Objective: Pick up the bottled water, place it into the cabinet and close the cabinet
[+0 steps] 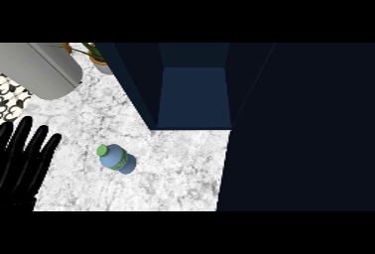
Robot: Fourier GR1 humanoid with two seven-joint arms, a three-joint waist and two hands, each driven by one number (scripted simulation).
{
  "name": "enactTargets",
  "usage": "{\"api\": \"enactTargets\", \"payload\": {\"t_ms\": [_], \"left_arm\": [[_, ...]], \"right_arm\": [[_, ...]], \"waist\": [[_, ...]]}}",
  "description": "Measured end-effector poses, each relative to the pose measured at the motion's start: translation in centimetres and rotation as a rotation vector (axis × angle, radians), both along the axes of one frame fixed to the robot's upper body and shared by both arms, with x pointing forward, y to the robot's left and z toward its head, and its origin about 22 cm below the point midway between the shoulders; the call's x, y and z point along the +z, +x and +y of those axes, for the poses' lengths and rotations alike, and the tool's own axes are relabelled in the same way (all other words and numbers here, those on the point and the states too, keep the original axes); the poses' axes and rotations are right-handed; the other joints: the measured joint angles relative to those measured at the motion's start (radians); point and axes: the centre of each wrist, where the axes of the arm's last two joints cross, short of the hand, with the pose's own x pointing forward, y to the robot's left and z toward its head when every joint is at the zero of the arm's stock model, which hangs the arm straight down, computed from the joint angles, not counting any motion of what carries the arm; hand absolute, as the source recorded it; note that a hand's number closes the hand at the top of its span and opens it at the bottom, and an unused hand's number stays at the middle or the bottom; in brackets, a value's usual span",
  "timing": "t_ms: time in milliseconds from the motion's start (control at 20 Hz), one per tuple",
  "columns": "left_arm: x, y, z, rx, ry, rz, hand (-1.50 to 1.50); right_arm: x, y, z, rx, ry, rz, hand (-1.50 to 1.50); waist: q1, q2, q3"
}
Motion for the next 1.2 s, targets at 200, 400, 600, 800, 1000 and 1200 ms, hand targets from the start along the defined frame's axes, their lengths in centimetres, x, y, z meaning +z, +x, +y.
{"api": "enactTargets", "payload": {"t_ms": [200,400,600,800,1000,1200], "left_arm": [[-0.6,0.5,0.0,0.007,-0.005,-0.009,-1.5],[-1.4,1.5,0.5,0.027,-0.003,-0.007,-1.5],[-3.0,2.9,1.4,0.051,0.018,0.016,-1.5],[-5.2,3.9,2.2,0.075,0.038,0.044,-1.5],[-7.6,5.0,3.6,0.091,0.057,0.073,-1.5],[-10.2,5.7,4.4,0.088,0.075,0.099,-1.5]], "right_arm": [[0.2,0.1,0.1,0.002,-0.008,-0.002,-1.5],[0.2,0.1,0.2,0.0,-0.01,0.001,-1.5],[0.4,0.2,0.1,-0.003,-0.023,-0.007,-1.5],[0.2,-0.1,0.3,0.004,-0.016,0.002,-1.5],[0.1,-0.1,0.5,0.015,-0.014,0.0,-1.5],[0.3,0.0,0.6,0.016,-0.017,-0.003,-1.5]], "waist": [[0.0,0.001,0.0],[-0.001,0.002,0.0],[-0.002,0.003,0.0],[-0.005,0.002,0.0],[-0.005,0.003,-0.001],[-0.005,0.003,-0.001]]}}
